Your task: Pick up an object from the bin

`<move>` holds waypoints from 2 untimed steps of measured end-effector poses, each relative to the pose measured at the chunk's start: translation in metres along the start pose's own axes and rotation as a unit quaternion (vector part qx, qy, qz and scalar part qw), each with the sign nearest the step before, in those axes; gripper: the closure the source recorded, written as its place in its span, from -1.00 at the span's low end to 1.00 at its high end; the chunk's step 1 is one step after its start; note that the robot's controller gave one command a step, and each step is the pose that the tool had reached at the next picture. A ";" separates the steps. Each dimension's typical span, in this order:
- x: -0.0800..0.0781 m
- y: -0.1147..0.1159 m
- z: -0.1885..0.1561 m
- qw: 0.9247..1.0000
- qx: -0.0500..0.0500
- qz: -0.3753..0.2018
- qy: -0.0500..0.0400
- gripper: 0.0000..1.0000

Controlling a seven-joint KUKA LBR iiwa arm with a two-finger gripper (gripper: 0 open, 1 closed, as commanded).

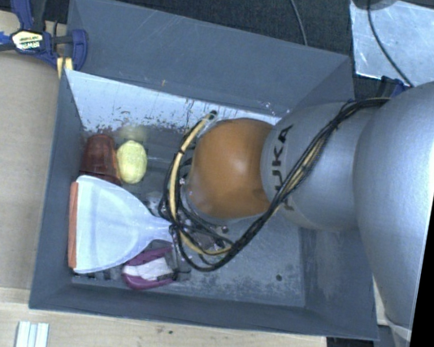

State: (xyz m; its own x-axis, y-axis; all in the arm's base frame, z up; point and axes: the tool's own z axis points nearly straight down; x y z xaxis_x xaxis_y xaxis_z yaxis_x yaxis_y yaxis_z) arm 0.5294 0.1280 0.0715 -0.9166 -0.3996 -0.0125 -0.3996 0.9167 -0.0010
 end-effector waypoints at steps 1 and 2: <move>-0.013 0.021 -0.004 0.998 0.004 -0.064 -0.009 1.00; -0.013 0.021 -0.004 0.998 0.004 -0.064 -0.009 1.00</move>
Offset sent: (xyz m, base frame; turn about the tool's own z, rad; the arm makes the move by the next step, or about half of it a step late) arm 0.0000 0.0000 0.0000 0.0000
